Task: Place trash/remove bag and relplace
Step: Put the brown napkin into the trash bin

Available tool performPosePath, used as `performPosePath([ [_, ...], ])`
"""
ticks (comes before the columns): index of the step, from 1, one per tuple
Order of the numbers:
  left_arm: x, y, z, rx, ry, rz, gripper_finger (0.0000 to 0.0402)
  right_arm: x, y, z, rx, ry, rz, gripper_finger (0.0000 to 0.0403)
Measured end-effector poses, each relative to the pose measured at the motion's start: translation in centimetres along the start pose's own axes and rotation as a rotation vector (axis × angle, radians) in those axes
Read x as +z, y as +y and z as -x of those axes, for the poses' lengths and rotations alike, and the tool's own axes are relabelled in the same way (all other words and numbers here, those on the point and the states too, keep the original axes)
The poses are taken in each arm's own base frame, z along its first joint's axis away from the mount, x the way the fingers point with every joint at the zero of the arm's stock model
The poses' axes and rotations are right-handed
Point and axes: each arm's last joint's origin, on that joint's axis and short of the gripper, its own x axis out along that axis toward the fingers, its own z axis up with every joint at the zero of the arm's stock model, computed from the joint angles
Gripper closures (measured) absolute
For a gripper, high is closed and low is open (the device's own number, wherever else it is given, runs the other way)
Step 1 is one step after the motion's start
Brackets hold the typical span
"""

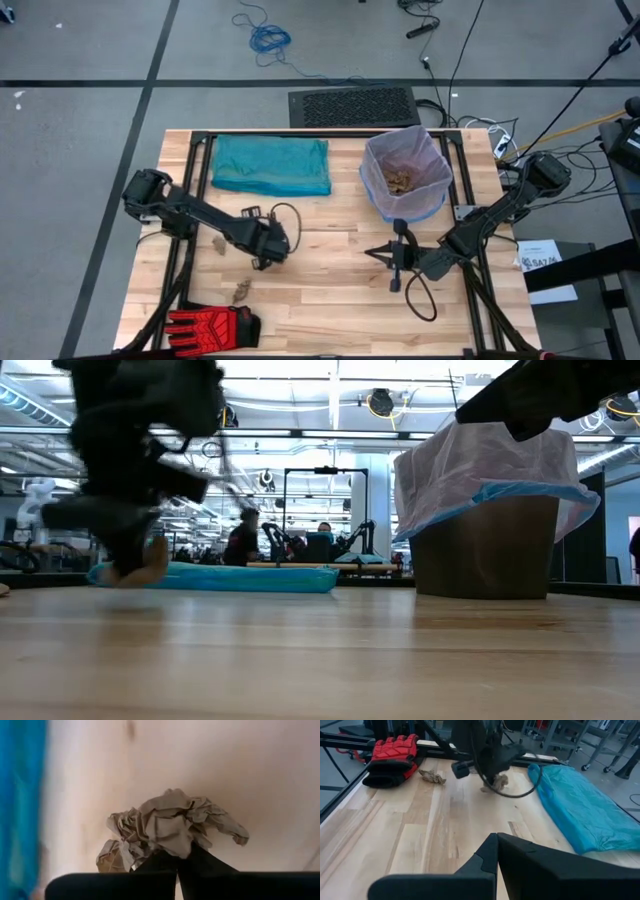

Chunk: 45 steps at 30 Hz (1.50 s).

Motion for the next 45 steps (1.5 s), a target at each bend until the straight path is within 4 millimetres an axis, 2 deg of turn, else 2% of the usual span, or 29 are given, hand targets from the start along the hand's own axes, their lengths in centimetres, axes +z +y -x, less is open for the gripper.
performPosePath([
  [7, 5.0, 2.1, 4.5, 0.079, -0.213, -0.018, 0.0401, 0.0, -0.1, -0.1, -0.005, 0.003, -0.001, 0.0403],
  [13, 10.2, 4.8, 9.2, 0.156, -0.535, -0.009, 0.0401, 0.0, -0.1, -0.1, -0.004, 0.004, 0.003, 0.0403],
  [19, 14.5, 8.7, 13.6, 0.123, -0.864, 0.012, 0.0401, 0.0, -0.1, -0.1, -0.004, 0.005, 0.000, 0.0403],
  [23, 16.3, 11.8, 15.4, 0.019, -1.068, 0.060, 0.0401, 0.0, -0.1, -0.1, -0.005, 0.005, 0.000, 0.0403],
  [26, 17.0, 13.9, 16.2, -0.028, -1.187, 0.112, 0.0401, 0.0, -0.1, -0.1, -0.005, 0.005, 0.000, 0.0403],
  [29, 17.8, 15.0, 16.8, -0.083, -1.298, 0.115, 0.0401, 0.0, -0.1, -0.1, -0.005, 0.005, 0.002, 0.0403],
  [35, 20.7, 14.7, 17.0, -0.162, -1.415, 0.070, 0.0402, 0.0, -0.4, -0.3, -0.018, 0.007, 0.005, 0.0403],
  [41, 24.8, 14.1, 15.5, -0.155, -1.412, 0.071, 0.0402, 0.0, -0.5, -0.4, -0.024, 0.009, 0.003, 0.0403],
  [45, 26.6, 14.1, 15.0, -0.134, -1.419, 0.094, 0.0401, 0.0, -0.5, -0.4, -0.022, 0.010, 0.002, 0.0403],
])
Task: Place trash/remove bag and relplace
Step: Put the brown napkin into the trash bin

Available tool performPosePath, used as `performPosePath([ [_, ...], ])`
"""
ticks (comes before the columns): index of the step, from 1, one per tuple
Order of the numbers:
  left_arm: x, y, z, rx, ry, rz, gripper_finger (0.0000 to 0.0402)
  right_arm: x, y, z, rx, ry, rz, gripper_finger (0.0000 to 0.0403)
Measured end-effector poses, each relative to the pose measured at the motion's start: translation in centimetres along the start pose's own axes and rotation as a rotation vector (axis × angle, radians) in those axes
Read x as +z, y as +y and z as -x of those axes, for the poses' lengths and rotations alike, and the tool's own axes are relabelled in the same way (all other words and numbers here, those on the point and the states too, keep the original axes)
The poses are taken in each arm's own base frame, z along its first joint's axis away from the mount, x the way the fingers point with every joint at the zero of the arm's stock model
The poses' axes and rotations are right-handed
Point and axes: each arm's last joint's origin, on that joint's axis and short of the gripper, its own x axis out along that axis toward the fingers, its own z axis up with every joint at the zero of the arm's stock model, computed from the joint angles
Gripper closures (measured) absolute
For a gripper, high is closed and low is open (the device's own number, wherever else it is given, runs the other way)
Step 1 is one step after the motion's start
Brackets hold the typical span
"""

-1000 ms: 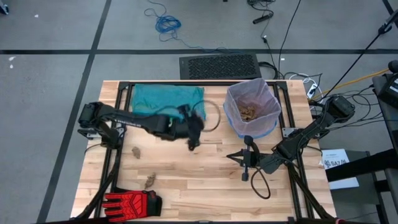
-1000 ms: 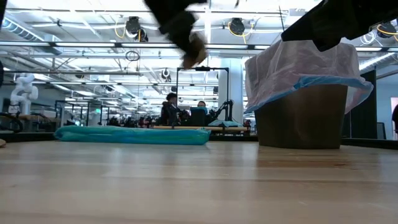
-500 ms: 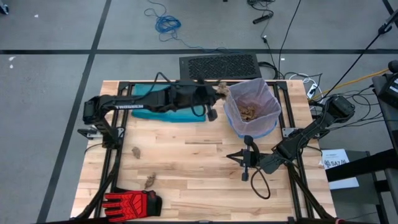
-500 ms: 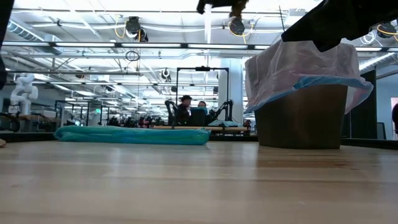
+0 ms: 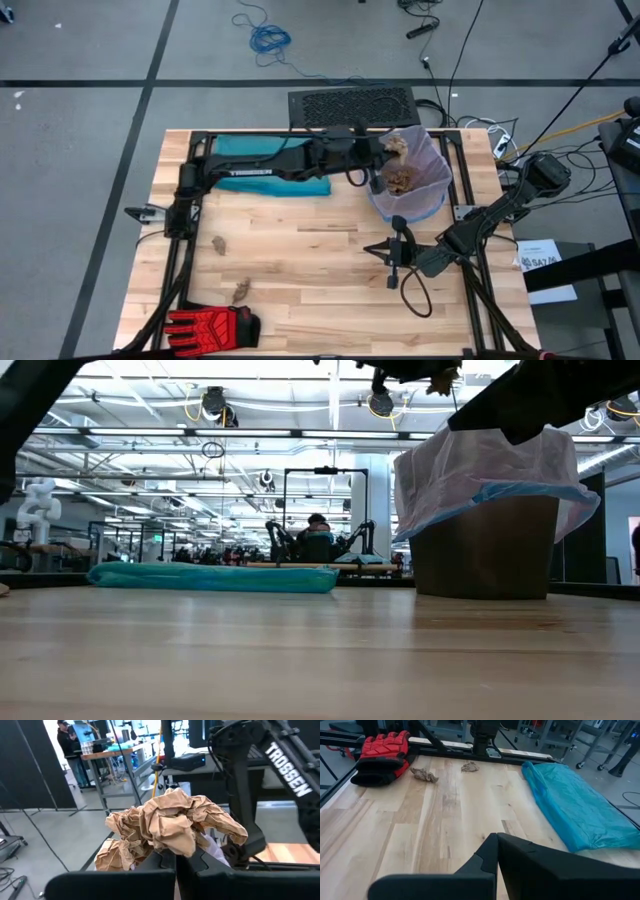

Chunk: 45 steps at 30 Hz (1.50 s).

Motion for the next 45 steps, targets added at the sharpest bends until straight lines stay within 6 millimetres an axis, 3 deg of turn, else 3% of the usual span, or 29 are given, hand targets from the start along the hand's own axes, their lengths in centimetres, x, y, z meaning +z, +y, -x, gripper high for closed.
performPosePath([
  [4, -0.3, -0.1, -0.8, 0.006, -0.002, -0.035, 0.0384, -0.1, 0.1, 0.0, 0.025, 0.008, -0.003, 0.0403],
  [13, -1.1, -0.2, -1.0, -0.007, 0.062, -0.055, 0.0283, -0.1, 0.1, 0.0, 0.023, 0.009, 0.003, 0.0403],
  [18, -1.2, -0.3, -1.0, -0.010, 0.077, -0.057, 0.0250, -0.1, 0.1, 0.0, 0.023, 0.009, 0.003, 0.0403],
  [45, -4.5, -0.3, 0.0, -0.035, 0.437, -0.120, 0.0243, -0.1, 0.1, 0.0, 0.021, 0.007, 0.002, 0.0403],
])
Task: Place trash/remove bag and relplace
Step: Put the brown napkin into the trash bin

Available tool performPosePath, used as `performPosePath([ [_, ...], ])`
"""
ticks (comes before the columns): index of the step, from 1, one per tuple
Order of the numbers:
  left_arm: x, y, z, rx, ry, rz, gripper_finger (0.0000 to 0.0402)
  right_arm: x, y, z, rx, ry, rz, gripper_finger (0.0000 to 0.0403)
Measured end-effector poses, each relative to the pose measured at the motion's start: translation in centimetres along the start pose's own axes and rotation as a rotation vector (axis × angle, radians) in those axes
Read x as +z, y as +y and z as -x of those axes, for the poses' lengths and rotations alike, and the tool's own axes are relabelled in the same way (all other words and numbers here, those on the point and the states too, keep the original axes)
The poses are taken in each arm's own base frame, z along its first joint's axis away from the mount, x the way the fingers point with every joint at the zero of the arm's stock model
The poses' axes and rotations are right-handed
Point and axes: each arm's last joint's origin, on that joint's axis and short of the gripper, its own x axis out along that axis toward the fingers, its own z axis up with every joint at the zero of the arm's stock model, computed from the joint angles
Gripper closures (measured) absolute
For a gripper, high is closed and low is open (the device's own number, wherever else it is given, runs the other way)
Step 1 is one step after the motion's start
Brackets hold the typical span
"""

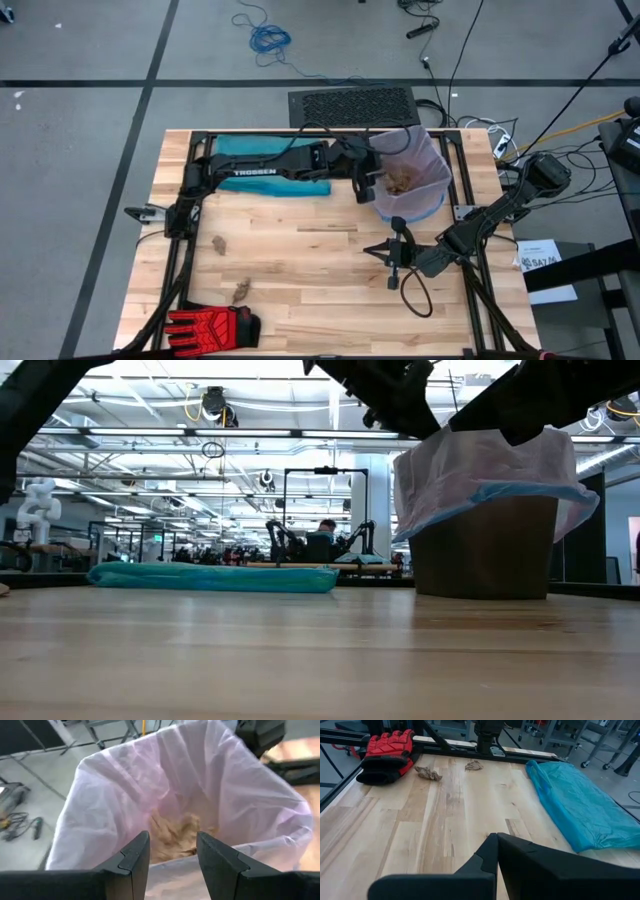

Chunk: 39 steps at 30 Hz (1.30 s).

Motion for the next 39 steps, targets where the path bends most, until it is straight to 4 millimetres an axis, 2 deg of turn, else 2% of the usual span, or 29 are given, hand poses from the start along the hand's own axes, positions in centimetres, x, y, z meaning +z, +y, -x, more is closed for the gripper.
performPosePath([
  [5, -0.1, 0.1, 0.1, 0.034, 0.022, -0.007, 0.0243, 0.0, 0.0, 0.0, 0.000, 0.000, 0.000, 0.0403],
  [10, 0.5, 0.4, 1.5, 0.045, 0.021, -0.046, 0.0244, 0.0, 0.0, 0.0, 0.001, 0.001, -0.003, 0.0403],
  [15, 1.6, 0.4, 6.0, 0.135, 0.113, -0.073, 0.0263, -0.1, 0.0, 0.0, 0.002, 0.004, -0.001, 0.0403],
  [20, 0.3, -1.3, 9.5, 0.097, 0.347, -0.045, 0.0321, 0.0, 0.0, 0.0, 0.002, 0.003, -0.005, 0.0403],
  [25, -2.3, -3.0, 11.6, 0.062, 0.650, -0.010, 0.0393, 0.0, 0.0, 0.0, 0.002, 0.000, -0.008, 0.0403],
  [28, -4.8, -4.7, 11.7, 0.053, 0.824, -0.027, 0.0396, 0.0, 0.0, 0.0, 0.002, -0.003, -0.011, 0.0403],
  [35, -11.1, -8.7, 11.2, 0.068, 1.078, -0.078, 0.0400, 0.0, 0.0, 0.0, 0.002, -0.005, -0.012, 0.0403],
  [39, -15.4, -9.8, 12.0, 0.081, 1.220, -0.070, 0.0400, 0.0, 0.0, 0.0, 0.002, -0.005, -0.012, 0.0403],
])
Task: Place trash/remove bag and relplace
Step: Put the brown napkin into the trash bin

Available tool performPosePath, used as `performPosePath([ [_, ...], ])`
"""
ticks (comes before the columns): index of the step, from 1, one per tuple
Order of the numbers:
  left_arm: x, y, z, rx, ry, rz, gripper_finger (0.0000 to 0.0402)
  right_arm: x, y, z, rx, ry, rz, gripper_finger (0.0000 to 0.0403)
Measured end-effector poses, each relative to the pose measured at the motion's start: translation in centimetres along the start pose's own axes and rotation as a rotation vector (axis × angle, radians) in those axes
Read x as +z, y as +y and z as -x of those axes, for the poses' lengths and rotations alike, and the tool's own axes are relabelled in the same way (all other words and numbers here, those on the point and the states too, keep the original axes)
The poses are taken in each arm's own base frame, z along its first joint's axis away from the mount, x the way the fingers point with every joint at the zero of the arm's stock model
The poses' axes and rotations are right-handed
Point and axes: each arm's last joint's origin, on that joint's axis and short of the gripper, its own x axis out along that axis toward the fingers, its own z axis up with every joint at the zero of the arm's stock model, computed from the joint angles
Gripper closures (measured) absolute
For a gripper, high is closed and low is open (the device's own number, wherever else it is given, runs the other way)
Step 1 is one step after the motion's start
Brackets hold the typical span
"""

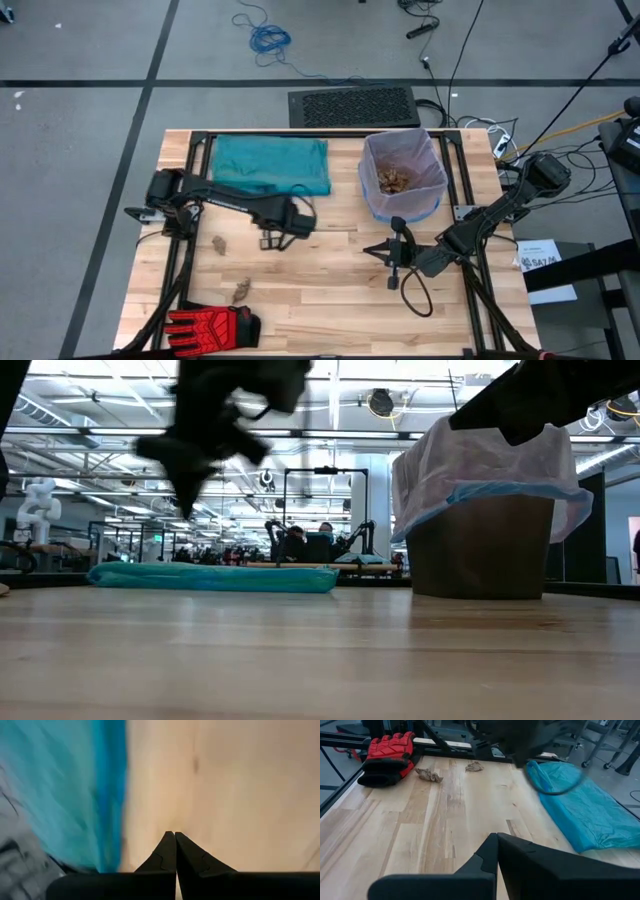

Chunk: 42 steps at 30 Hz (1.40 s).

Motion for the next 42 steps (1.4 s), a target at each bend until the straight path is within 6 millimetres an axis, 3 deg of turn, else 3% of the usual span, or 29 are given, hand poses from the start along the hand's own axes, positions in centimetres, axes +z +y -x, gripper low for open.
performPosePath([
  [5, -4.0, 0.0, -2.9, -0.057, 0.064, 0.112, 0.0401, 0.0, 0.0, 0.0, 0.000, -0.001, -0.001, 0.0403],
  [13, -10.7, 1.4, -3.5, -0.238, -0.053, 0.408, 0.0401, 0.0, 0.0, 0.0, -0.002, -0.001, -0.001, 0.0403],
  [17, -13.0, 1.5, -3.9, -0.360, -0.035, 0.586, 0.0401, 0.0, 0.0, 0.0, -0.001, -0.003, -0.003, 0.0403],
  [23, -13.7, 0.4, -4.5, -0.431, 0.036, 0.688, 0.0397, 0.0, 0.0, 0.0, -0.001, -0.003, -0.003, 0.0403],
  [27, -13.2, -0.7, -5.4, -0.462, 0.066, 0.716, 0.0369, 0.1, 0.0, 0.0, 0.001, -0.006, -0.006, 0.0403],
  [36, -13.5, -2.4, -8.5, -0.321, 0.243, 0.703, 0.0290, 0.1, 0.0, 0.0, 0.001, -0.006, -0.022, 0.0403],
  [42, -13.3, -3.1, -10.4, -0.290, 0.280, 0.690, 0.0263, 0.1, 0.0, 0.0, 0.001, -0.005, -0.024, 0.0403],
])
